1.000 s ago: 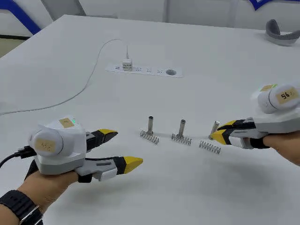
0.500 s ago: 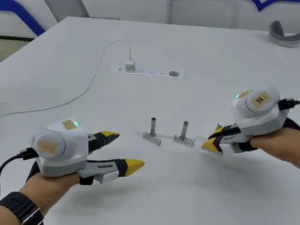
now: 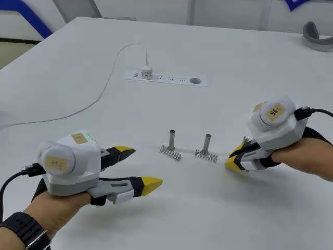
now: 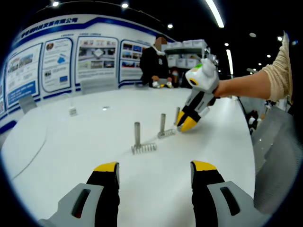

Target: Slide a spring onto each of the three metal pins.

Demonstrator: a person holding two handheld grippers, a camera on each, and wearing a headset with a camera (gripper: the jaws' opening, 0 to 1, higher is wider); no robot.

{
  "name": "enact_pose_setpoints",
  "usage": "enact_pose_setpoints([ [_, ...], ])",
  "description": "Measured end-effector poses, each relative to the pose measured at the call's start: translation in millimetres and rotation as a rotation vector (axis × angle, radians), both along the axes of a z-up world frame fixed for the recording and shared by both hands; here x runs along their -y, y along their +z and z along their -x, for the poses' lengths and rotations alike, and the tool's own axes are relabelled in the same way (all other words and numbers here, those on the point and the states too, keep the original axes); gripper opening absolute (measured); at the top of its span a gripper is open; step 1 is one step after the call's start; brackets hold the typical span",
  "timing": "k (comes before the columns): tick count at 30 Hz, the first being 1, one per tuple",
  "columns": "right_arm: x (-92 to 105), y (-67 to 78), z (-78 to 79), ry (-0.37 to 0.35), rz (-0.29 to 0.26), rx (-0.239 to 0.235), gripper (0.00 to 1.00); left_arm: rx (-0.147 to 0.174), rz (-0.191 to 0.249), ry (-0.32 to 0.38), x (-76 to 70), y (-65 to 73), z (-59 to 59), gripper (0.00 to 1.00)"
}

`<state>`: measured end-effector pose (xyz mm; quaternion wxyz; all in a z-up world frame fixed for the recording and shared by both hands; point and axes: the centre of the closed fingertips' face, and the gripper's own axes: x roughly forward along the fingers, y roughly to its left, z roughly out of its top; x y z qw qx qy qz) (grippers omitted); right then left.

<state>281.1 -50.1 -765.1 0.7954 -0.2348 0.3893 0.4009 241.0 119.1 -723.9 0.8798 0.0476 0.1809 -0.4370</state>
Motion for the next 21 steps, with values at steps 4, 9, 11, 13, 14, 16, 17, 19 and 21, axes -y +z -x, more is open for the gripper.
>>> enact_pose_setpoints([
  [4,0.0,-1.9,-1.0,0.005,0.008,-0.010,0.13,-0.001,-0.002,-0.001,0.2,-1.1,0.0,0.62],
  [9,0.5,-5.3,0.6,0.006,0.013,-0.030,0.12,-0.002,-0.001,-0.002,0.7,-1.6,0.4,0.62],
  [11,0.8,-5.9,1.2,0.000,0.009,-0.036,0.12,-0.002,0.000,-0.003,1.2,-1.5,0.6,0.61],
  [13,1.0,-5.5,2.3,0.000,0.008,-0.035,0.12,-0.002,0.000,-0.006,2.1,-1.4,1.1,0.61],
  [14,1.0,-4.4,2.2,0.000,0.006,-0.028,0.12,-0.001,0.000,-0.008,2.4,-1.3,1.3,0.61],
  [16,0.2,-1.0,3.1,-0.006,-0.008,-0.023,0.12,-0.001,0.001,-0.011,3.9,-0.9,2.0,0.61],
  [17,-1.1,2.9,4.6,-0.010,-0.016,-0.015,0.12,0.000,0.001,-0.014,5.1,-0.6,2.3,0.61],
  [19,-2.0,7.3,5.5,-0.014,-0.027,-0.007,0.12,0.000,0.002,-0.017,6.8,-0.3,2.8,0.61],
  [21,-2.8,12.4,5.2,-0.019,-0.041,0.004,0.12,0.001,0.002,-0.023,9.3,0.2,3.6,0.61],
])
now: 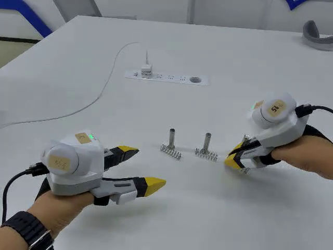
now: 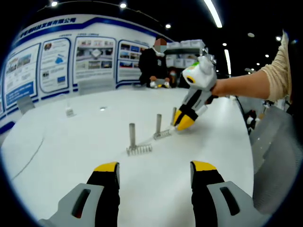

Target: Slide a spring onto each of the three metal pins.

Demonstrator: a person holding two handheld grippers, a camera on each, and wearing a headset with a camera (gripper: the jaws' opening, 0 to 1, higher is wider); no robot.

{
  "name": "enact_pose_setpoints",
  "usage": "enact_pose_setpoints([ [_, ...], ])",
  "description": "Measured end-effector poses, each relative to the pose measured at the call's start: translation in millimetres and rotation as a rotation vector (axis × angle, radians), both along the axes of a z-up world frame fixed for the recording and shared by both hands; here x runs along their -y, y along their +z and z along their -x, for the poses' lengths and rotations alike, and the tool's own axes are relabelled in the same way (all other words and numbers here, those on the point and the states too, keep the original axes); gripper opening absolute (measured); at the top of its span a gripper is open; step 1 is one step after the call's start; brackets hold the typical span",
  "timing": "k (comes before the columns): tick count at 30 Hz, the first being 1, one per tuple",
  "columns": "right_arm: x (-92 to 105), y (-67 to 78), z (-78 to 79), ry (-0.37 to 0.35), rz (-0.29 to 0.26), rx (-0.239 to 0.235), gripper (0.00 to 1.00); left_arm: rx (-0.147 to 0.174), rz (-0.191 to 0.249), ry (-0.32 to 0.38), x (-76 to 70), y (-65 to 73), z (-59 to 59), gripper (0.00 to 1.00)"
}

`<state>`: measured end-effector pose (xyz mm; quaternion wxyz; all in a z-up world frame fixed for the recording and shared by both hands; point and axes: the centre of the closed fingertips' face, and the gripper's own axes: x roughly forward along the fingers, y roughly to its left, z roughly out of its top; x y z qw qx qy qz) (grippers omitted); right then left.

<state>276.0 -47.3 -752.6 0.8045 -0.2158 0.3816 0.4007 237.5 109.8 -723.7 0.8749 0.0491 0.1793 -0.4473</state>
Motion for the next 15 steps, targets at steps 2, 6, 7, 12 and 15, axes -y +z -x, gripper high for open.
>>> enact_pose_setpoints([
  [2,-1.0,5.3,1.5,-0.002,-0.009,0.012,0.12,0.001,0.002,-0.007,2.8,0.9,0.8,0.61],
  [6,-2.1,14.0,3.0,-0.014,-0.030,0.035,0.12,0.005,0.004,-0.020,8.6,3.1,2.4,0.61],
  [7,-2.4,15.5,3.5,-0.017,-0.034,0.040,0.12,0.006,0.004,-0.024,9.7,3.2,2.7,0.61],
  [12,-5.7,25.6,7.8,-0.026,-0.066,0.062,0.12,0.008,0.007,-0.047,18.2,5.3,6.5,0.60],
  [15,-6.9,29.8,9.5,-0.029,-0.074,0.076,0.12,0.008,0.009,-0.059,23.3,6.4,7.7,0.59],
])
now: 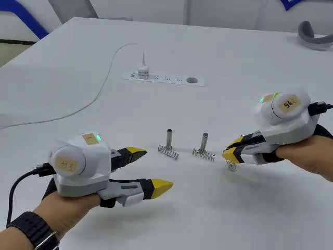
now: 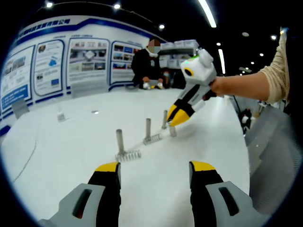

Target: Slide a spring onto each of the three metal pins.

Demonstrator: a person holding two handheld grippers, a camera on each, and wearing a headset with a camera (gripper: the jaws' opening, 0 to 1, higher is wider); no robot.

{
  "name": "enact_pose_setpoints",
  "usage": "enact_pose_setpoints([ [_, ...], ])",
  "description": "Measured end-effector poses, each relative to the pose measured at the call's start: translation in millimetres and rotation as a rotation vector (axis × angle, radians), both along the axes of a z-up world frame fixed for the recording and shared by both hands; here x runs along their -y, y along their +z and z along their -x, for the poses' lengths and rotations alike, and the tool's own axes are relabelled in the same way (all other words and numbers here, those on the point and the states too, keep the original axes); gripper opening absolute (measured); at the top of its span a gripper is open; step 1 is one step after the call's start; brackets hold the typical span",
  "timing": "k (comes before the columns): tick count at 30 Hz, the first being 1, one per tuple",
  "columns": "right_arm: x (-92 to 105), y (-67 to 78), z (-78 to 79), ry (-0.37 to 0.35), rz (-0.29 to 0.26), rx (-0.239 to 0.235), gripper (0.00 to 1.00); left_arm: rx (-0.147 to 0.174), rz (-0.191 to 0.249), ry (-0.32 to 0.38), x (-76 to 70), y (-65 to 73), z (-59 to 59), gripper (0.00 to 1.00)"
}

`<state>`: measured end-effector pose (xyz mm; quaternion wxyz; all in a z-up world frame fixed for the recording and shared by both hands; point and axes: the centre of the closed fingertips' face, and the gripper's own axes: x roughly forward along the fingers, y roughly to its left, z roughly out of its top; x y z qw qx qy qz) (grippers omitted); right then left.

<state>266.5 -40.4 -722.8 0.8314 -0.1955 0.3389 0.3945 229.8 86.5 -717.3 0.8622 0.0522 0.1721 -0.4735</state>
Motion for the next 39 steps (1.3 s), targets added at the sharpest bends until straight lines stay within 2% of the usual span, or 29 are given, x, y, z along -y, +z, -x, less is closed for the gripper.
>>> enact_pose_setpoints([
  [3,-2.1,4.7,1.8,-0.001,-0.016,0.007,0.12,0.002,0.001,-0.010,4.6,0.7,0.3,0.58],
  [10,-19.0,28.6,8.9,0.011,-0.113,0.018,0.11,0.010,0.011,-0.048,20.2,6.7,1.0,0.56],
  [16,-35.2,43.4,15.9,0.047,-0.149,0.035,0.11,0.014,0.015,-0.083,35.6,8.9,3.8,0.54],
  [22,-51.5,51.0,23.3,0.081,-0.184,0.030,0.11,0.012,0.006,-0.105,46.1,6.1,4.1,0.51],
  [26,-62.3,53.6,28.7,0.109,-0.188,0.032,0.11,0.011,0.005,-0.108,52.0,6.2,2.7,0.48],
  [31,-70.6,52.7,32.8,0.133,-0.194,0.031,0.11,0.013,0.005,-0.113,56.3,6.7,3.0,0.45],
  [39,-87.2,55.3,41.9,0.158,-0.236,0.016,0.11,0.022,0.013,-0.125,62.8,9.8,3.7,0.39],
])
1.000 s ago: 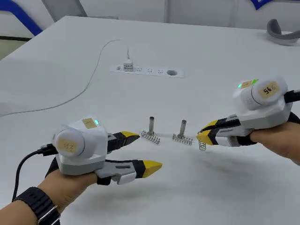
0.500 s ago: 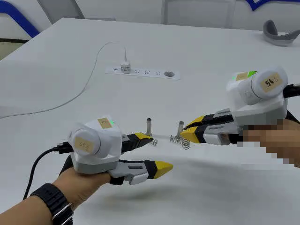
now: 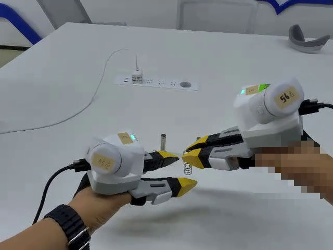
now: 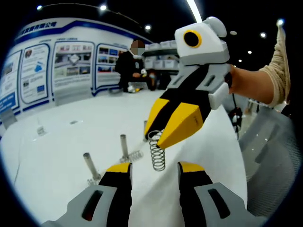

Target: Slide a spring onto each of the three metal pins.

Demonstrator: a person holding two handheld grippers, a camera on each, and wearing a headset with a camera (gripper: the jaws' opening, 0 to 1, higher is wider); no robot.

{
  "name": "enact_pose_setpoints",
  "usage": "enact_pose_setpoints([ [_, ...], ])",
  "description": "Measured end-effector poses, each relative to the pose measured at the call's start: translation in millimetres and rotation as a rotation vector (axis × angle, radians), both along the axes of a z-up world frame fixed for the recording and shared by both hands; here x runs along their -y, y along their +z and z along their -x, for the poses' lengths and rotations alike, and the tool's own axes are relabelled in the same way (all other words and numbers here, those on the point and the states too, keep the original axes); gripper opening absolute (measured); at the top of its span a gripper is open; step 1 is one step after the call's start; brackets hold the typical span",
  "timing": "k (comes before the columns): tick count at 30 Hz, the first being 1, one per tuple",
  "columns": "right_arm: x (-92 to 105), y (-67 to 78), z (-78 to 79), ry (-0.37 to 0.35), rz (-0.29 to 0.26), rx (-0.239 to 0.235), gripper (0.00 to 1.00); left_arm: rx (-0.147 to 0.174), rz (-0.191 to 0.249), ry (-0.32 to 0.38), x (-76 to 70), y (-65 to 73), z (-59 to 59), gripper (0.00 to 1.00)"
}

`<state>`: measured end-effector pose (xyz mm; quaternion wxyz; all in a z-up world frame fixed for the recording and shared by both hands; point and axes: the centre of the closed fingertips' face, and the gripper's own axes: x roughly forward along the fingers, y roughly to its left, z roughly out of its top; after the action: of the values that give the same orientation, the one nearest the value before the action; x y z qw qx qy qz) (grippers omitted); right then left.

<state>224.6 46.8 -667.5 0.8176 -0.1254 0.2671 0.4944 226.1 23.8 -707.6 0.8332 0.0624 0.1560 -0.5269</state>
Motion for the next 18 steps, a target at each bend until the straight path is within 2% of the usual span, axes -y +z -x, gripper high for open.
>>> enact_pose_setpoints([
  [15,-4.2,0.8,5.4,0.013,-0.002,0.000,0.11,0.042,-0.005,-0.023,1.4,3.9,1.4,0.13],
  [18,-2.9,1.0,5.3,0.010,-0.002,0.000,0.11,0.044,-0.002,-0.024,1.6,4.4,2.1,0.12],
])
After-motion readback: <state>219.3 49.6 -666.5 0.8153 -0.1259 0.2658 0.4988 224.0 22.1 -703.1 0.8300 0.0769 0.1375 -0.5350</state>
